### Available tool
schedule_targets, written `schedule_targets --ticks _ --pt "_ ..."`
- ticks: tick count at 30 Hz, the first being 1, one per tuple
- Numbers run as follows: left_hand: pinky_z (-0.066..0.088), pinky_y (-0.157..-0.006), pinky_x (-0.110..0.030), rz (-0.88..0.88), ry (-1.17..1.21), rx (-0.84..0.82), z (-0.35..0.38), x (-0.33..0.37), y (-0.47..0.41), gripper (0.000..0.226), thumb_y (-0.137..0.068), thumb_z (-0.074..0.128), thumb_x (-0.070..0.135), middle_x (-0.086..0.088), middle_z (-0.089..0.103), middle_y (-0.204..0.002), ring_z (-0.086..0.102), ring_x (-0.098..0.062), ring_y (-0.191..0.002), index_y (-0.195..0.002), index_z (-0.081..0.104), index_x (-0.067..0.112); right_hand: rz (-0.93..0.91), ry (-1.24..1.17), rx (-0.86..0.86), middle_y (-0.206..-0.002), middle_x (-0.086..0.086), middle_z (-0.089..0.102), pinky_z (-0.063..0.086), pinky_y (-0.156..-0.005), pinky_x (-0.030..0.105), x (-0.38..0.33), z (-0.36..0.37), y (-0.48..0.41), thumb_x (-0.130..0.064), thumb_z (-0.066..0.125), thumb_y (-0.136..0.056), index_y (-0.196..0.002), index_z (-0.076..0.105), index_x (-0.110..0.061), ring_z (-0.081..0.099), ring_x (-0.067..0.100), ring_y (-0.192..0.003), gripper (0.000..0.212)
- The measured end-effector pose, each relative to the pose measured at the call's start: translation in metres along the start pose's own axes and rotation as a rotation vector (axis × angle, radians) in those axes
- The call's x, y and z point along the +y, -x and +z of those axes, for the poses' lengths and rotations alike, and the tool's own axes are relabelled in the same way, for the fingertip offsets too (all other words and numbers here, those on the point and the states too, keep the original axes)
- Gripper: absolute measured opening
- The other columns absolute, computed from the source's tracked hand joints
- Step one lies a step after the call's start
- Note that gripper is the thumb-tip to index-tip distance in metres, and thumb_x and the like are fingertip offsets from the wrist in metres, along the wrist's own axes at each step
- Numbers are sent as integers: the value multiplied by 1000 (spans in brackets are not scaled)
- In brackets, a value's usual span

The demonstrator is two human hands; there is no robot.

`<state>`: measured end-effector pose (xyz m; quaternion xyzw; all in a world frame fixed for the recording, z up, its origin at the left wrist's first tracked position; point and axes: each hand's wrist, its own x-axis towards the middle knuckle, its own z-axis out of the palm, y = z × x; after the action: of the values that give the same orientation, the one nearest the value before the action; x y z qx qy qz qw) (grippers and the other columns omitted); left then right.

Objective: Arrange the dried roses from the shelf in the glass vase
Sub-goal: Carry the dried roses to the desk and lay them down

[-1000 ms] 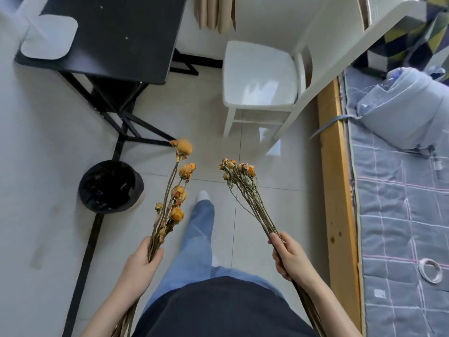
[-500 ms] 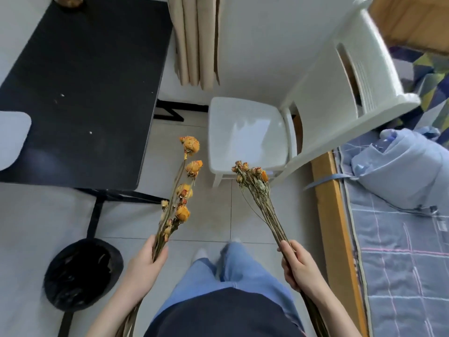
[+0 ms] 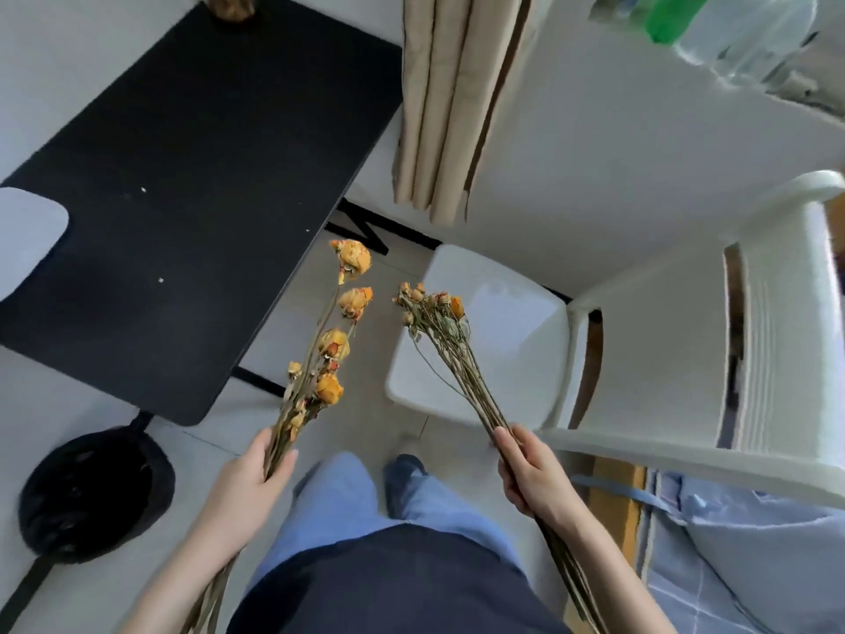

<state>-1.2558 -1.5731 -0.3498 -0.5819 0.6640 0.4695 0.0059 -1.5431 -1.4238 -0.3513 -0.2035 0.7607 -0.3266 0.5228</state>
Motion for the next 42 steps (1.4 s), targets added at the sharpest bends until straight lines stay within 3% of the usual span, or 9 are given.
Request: schedule_targets --ticks 7,11,15,19,22,30,36,42 --pt "31 -45 -28 -1 112 106 -19 28 -21 13 -92 50 28 3 40 -48 37 -6 -37 -87 50 16 -103 78 -48 -48 6 38 20 -32 16 -57 -14 -56 -33 38 -99 -91 47 -3 29 15 -30 32" --pt "33 -44 -24 9 177 182 -42 26 -43 10 -92 50 29 5 48 -49 45 -4 -40 -88 51 20 -104 125 -91 -45 2 37 20 -32 16 -88 4 -87 -33 39 -99 -91 47 -2 28 15 -30 33" --pt "33 -43 -28 19 207 185 -72 13 -71 12 -92 49 30 0 44 -52 39 -7 -40 -86 49 20 -116 144 -100 -46 5 37 20 -32 16 -122 33 -113 -32 38 -98 -91 46 0 28 15 -30 33" --pt "44 -47 -20 7 220 235 -109 1 -95 5 -92 50 32 6 59 -64 56 -5 -53 -94 49 28 -132 137 -89 -46 2 39 21 -32 17 -155 61 -133 -31 38 -99 -90 48 -3 29 15 -29 30" --pt "38 -42 -20 -8 214 253 -132 -2 -116 9 -92 50 31 7 52 -55 51 -1 -45 -98 49 25 -158 137 -105 -43 0 40 22 -32 18 -179 74 -149 -31 38 -98 -90 49 -4 29 14 -28 31" --pt "41 -40 -22 -44 195 260 -162 2 -162 8 -93 47 34 0 55 -61 49 -5 -43 -97 44 28 -164 222 -161 -44 -4 41 21 -33 18 -240 87 -195 -33 38 -98 -89 44 2 31 15 -29 36" --pt "39 -38 -15 -89 235 333 -171 24 -199 15 -93 49 28 3 55 -63 53 -2 -45 -105 42 22 -252 337 -239 -50 9 40 24 -33 20 -294 87 -255 -32 36 -99 -86 47 -5 30 18 -31 33" --pt "38 -43 -16 -186 308 428 -174 75 -267 15 -94 47 28 1 55 -64 47 -7 -44 -107 43 23 -313 391 -361 -45 0 44 30 -31 21 -360 64 -347 -38 38 -95 -90 52 -9 34 15 -31 32"
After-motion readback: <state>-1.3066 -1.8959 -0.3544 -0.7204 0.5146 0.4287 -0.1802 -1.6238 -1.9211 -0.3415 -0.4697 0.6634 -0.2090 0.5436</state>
